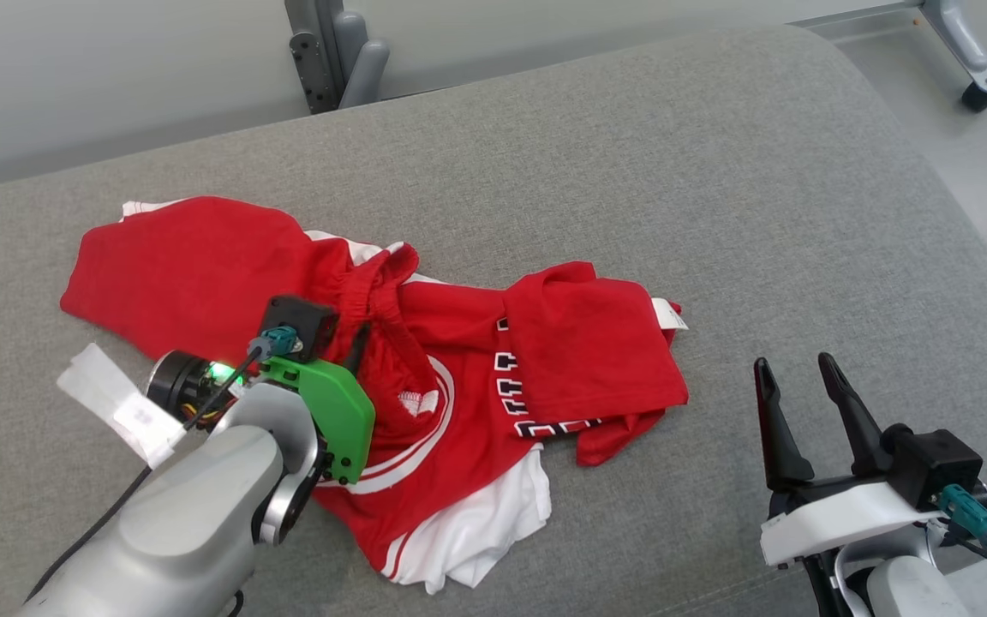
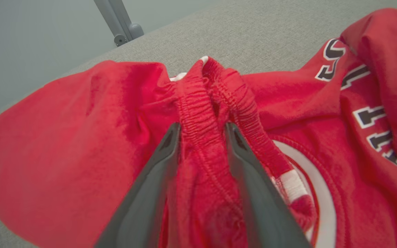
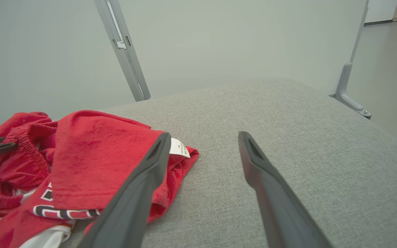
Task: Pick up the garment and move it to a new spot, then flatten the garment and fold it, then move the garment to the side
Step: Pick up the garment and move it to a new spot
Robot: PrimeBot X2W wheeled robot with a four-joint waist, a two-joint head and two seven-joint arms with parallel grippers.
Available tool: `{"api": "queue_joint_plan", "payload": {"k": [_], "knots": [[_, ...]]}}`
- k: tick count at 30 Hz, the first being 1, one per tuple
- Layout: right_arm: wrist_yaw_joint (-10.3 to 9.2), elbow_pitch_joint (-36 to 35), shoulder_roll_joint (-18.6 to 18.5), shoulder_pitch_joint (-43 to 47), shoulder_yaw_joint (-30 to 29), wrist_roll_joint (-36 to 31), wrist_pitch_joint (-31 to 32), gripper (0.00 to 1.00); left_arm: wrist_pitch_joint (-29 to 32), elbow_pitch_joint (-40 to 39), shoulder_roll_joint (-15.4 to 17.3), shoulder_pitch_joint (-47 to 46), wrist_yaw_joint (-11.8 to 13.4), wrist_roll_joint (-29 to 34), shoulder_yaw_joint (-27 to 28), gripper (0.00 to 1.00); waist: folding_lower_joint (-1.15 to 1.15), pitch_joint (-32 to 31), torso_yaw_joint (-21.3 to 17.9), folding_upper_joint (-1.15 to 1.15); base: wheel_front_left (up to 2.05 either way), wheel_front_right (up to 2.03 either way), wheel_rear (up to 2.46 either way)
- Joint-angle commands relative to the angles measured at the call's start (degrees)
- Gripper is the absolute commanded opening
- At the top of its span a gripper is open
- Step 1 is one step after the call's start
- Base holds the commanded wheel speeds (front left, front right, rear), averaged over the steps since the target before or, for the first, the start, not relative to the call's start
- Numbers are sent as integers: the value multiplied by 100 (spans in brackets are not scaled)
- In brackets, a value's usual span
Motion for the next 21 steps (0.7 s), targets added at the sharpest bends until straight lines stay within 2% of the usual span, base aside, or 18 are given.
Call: {"api": "queue_joint_plan", "payload": {"k": [1, 6, 9, 12, 15, 21], "knots": [[0, 15, -13, 61, -26, 4, -20, 100, -124, -46, 89, 62, 2, -72, 115, 0, 0, -33, 24, 29, 0, 0, 0], [0, -1, -13, 117, -51, -10, -20, 100, -365, -322, 280, -13, 91, -198, 384, 0, 0, -78, 86, 29, 0, 0, 0], [0, 2, -13, 136, -70, -41, -20, 100, -483, -593, 547, -33, 143, -366, 664, 0, 0, -114, 132, 29, 0, 0, 0], [0, 11, -14, 149, -85, -61, -20, 100, -625, -900, 962, 8, 259, -567, 1064, 0, 0, -156, 162, 29, 0, 0, 0], [0, -9, -13, 160, -109, -68, -20, 100, -714, -1289, 1567, 26, 421, -792, 1520, 0, 0, -168, 200, 29, 0, 0, 0], [0, -38, -13, 154, -158, -74, -20, 100, -544, -1886, 3094, 150, 803, -1058, 2294, 0, 0, -106, 232, 29, 0, 0, 0]]}}
